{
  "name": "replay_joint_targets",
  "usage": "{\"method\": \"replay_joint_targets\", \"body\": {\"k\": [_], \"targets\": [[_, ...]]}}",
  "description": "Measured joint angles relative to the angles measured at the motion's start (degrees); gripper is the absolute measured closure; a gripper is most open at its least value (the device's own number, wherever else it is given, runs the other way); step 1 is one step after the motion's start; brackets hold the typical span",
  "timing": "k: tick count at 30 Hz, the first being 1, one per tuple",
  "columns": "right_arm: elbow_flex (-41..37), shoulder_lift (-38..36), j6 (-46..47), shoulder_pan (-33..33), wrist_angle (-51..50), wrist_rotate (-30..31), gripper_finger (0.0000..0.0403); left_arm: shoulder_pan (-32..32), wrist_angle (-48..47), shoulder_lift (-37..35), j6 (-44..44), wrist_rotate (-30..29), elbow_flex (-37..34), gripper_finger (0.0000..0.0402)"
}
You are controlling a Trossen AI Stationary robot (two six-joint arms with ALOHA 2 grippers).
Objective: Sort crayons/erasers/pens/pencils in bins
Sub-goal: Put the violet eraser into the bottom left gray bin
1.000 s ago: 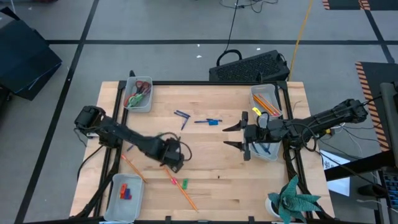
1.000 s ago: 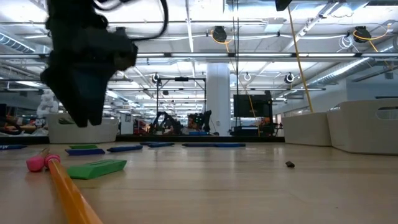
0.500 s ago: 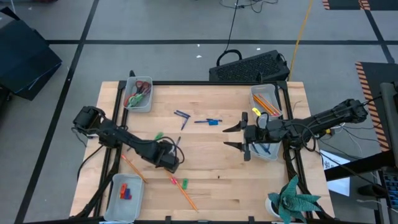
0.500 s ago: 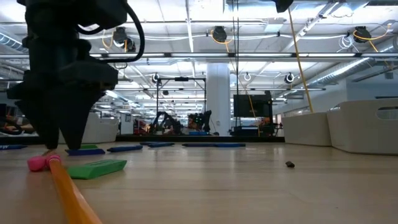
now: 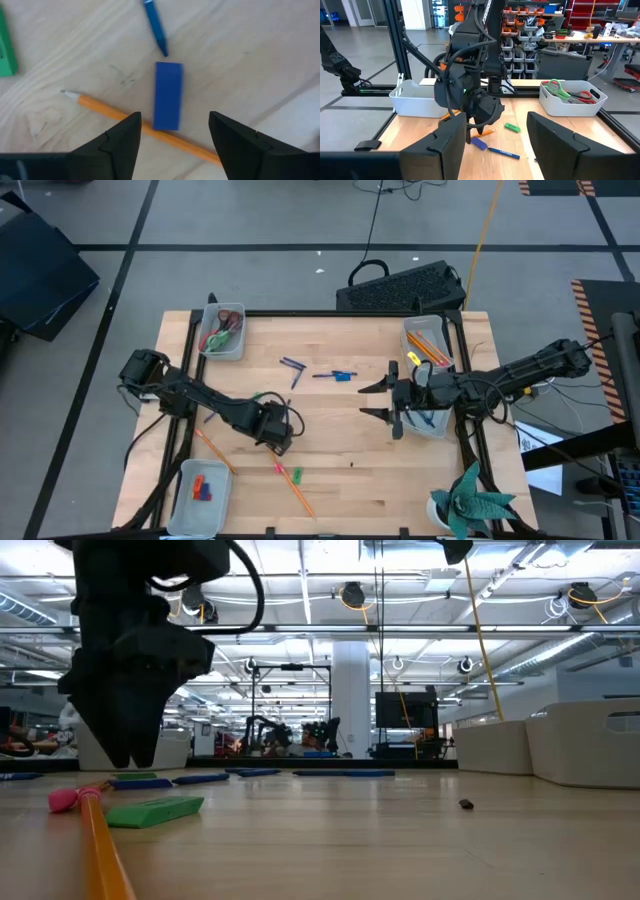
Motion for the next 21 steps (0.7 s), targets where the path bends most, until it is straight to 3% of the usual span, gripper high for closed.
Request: {"method": "replay_joint_targets", "body": {"k": [14,21], "targets": [[0.0,0.0,2.8,-0.8,-2.1,0.0,0.02,0.8,4.0,5.2,4.3,0.6,-1.4,0.0178],[0.0,0.0,4.1,-1.1,-2.1,0.0,0.02,1.0,3.8,5.9,2.2,0.5,-1.3,0.0259]]}}
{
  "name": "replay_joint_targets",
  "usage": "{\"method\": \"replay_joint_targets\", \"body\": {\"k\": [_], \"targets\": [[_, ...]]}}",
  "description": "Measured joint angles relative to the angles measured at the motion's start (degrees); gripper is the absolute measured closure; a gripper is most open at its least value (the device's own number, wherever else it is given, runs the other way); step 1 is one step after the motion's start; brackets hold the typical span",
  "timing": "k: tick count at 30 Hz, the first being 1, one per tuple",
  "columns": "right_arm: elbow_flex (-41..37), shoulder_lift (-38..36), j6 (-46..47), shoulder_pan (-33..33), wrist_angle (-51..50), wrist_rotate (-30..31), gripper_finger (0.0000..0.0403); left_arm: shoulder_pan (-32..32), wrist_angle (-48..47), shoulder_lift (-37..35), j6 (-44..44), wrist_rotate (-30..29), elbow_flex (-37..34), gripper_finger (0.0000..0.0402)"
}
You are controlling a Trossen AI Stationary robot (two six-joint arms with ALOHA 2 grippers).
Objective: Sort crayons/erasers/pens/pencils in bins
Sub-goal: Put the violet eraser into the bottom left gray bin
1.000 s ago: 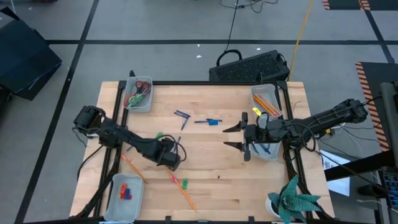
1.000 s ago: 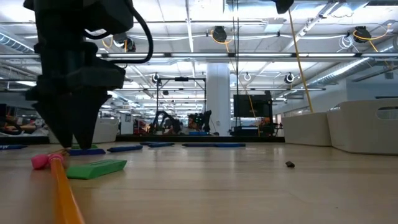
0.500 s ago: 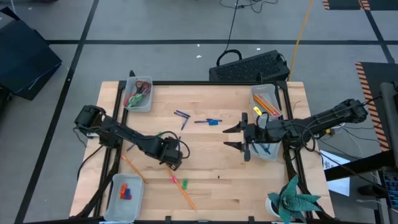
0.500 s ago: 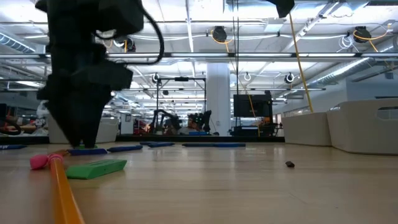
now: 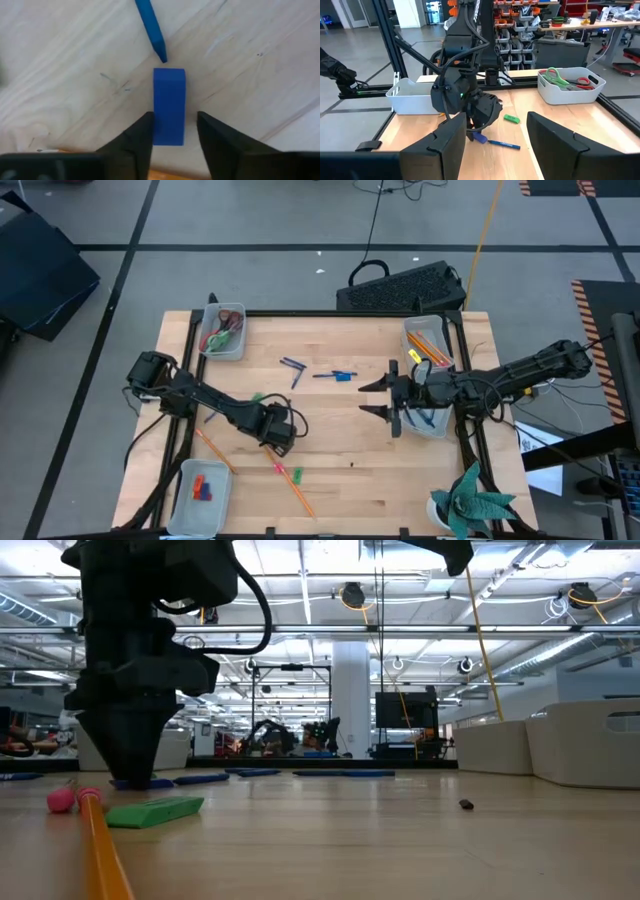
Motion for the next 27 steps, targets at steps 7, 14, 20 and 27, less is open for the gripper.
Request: {"method": "replay_joint_targets", "body": {"k": [7,14,20,27], "targets": [[0.0,0.0,2.7,0.2,0.0,-0.2,0.02,0.6,0.2,0.0,1.8,-1.3,0.0,0.0346],[0.0,0.0,1.6,0.5,-0.8,-0.2,0.02,0.5,-3.2,-4.7,6.9,-1.2,2.2,0.0336],[0.0,0.0,1.5,0.5,-3.2,-0.2,0.02,-2.1,-11.3,-11.6,6.2,5.6,7.5,0.0342],[0.0,0.0,1.5,0.5,-4.4,-0.2,0.02,-11.8,-18.8,-17.6,-5.4,21.3,10.9,0.0336]]}}
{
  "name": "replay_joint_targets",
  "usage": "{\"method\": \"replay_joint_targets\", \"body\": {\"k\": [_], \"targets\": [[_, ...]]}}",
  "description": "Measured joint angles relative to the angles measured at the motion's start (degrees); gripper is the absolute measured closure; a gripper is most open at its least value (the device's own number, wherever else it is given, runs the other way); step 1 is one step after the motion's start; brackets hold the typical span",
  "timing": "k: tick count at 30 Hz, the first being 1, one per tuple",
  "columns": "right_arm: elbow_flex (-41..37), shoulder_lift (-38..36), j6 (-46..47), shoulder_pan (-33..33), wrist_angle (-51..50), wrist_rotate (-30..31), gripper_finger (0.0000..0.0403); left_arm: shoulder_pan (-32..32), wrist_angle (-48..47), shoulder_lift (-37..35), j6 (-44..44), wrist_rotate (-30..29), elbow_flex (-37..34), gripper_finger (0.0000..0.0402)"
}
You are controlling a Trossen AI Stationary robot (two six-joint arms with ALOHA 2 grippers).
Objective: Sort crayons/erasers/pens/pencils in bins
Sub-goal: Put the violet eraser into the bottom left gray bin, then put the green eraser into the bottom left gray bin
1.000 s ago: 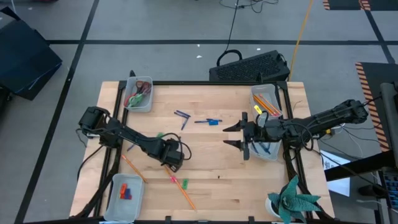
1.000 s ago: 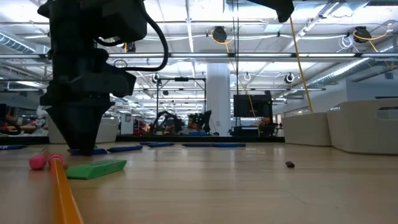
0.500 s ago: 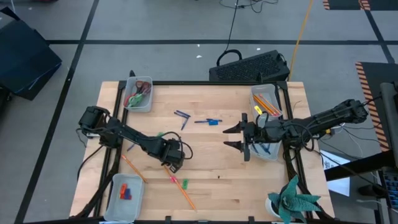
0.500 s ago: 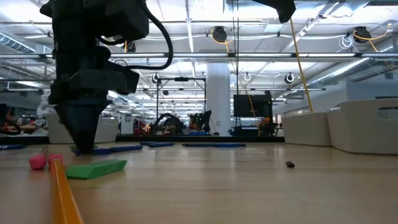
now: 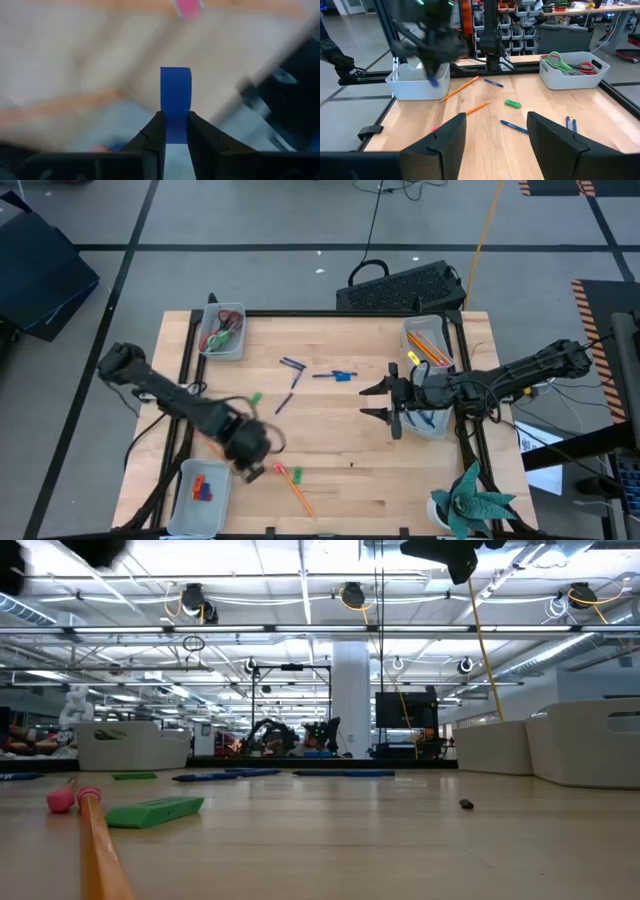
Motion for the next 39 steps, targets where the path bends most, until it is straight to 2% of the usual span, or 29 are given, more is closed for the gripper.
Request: {"method": "replay_joint_targets", "body": {"k": [5,8,14,22,25,30,35,39], "targets": [[0.0,0.0,0.0,0.0,0.0,0.0,0.02,-11.2,-1.2,-1.9,-12.9,4.2,0.0,0.0335],[0.0,0.0,-0.3,0.0,0.0,0.0,0.02,-16.8,-2.0,-1.8,-19.5,4.4,0.0,0.0335],[0.0,0.0,-2.0,0.0,-0.1,0.1,0.02,-22.8,-1.0,-0.4,-26.7,3.8,-3.6,0.0335],[0.1,0.0,-6.0,0.2,-2.6,4.9,0.02,-22.8,14.8,-0.2,-29.0,3.4,-17.7,0.0335],[3.7,1.0,-6.9,1.9,-12.0,5.0,0.02,-22.5,16.5,-0.2,-29.5,2.6,-20.1,0.0333],[12.7,5.2,-7.7,4.9,-27.6,4.9,0.02,-22.3,16.5,-0.5,-28.8,3.8,-20.8,0.0287],[14.6,8.0,-7.9,5.4,-29.2,4.9,0.02,-22.1,16.5,-2.5,-28.8,6.4,-20.8,0.0229],[14.6,9.6,-9.9,5.6,-29.7,4.9,0.02,-22.1,16.2,-5.8,-29.9,8.3,-17.1,0.0213]]}}
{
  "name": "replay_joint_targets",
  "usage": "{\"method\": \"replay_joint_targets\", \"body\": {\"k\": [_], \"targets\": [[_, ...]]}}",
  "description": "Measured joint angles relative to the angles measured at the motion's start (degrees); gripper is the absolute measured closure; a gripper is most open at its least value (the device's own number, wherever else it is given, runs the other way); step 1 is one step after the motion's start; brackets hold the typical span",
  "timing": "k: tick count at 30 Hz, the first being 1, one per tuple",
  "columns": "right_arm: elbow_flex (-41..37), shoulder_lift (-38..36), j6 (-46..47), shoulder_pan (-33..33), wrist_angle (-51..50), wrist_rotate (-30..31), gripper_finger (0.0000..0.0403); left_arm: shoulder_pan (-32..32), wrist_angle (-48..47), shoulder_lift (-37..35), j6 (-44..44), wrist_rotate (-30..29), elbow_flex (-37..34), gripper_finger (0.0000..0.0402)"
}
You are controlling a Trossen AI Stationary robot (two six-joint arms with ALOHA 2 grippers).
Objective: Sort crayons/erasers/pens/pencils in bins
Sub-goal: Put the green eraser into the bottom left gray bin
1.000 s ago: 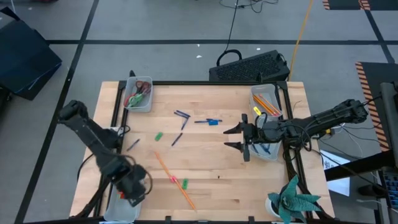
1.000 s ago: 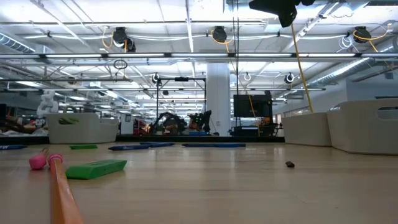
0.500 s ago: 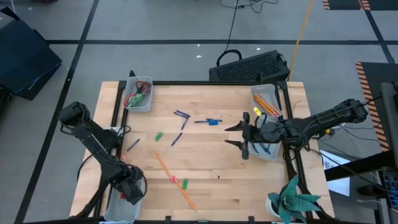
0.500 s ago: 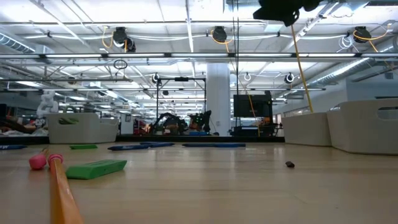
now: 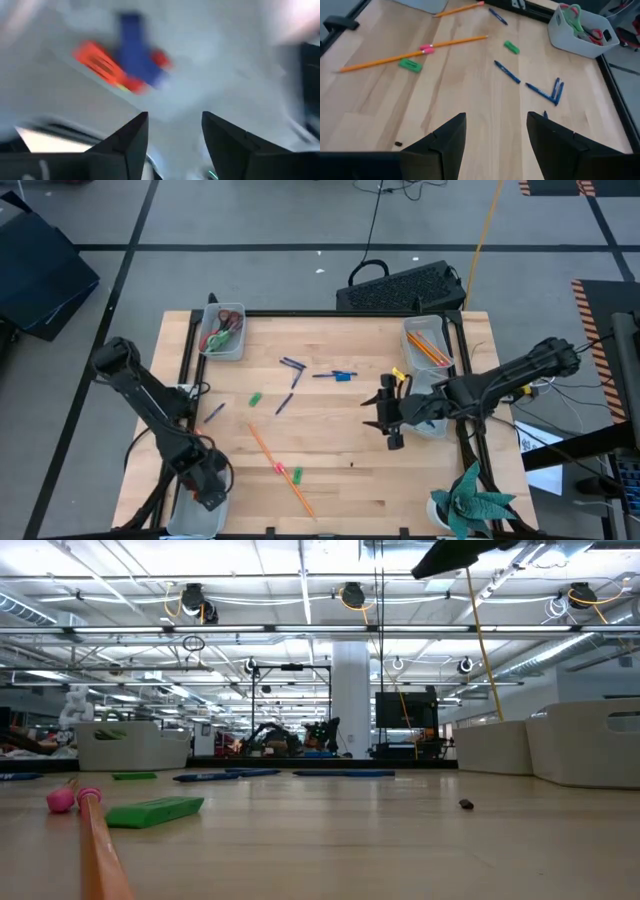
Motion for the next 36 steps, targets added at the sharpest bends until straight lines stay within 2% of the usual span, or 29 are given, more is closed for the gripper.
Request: {"method": "replay_joint_targets", "body": {"k": [2,4,6,9,11,13,15,18,22,25,30,36], "targets": [[0.0,0.7,-0.7,0.5,0.4,0.0,0.02,0.0,-0.9,-1.9,-1.6,-1.1,3.8,0.0215],[0.5,1.7,0.0,1.1,-0.6,-0.2,0.02,-0.1,-3.1,-3.0,-2.6,-6.4,8.9,0.0224],[2.3,3.1,1.1,1.7,-1.4,-0.2,0.02,0.2,-6.6,-3.1,-0.9,-14.9,14.5,0.0236],[6.2,5.8,1.4,2.6,-4.4,-0.2,0.02,2.6,-13.8,-2.5,6.9,-29.6,21.3,0.0257],[8.6,7.5,1.5,3.1,-4.5,-0.2,0.02,5.7,-18.0,-2.0,13.0,-38.4,24.2,0.0266],[10.9,8.7,1.3,3.2,-4.4,-0.3,0.02,10.0,-23.0,-2.0,17.0,-44.1,25.1,0.0271],[12.4,9.4,1.2,3.5,-4.6,-0.3,0.02,15.7,-26.0,-2.1,20.7,-44.9,24.3,0.0271],[13.8,10.1,0.9,3.9,-5.2,0.3,0.02,24.7,-25.5,-1.9,26.8,-42.2,19.5,0.0264],[14.2,10.0,3.0,6.2,-8.0,5.3,0.02,35.3,-17.4,-2.0,34.2,-36.9,10.0,0.0231],[14.2,10.0,7.9,7.9,-9.9,7.4,0.02,42.2,-12.3,-1.9,35.7,-36.8,3.1,0.0199],[14.2,10.9,13.1,8.8,-10.5,7.6,0.02,49.7,-3.6,-1.9,38.6,-34.2,-5.2,0.0168],[14.2,13.9,13.7,8.2,-8.5,7.6,0.02,53.5,2.1,-0.4,40.2,-35.6,-10.9,0.0179]]}}
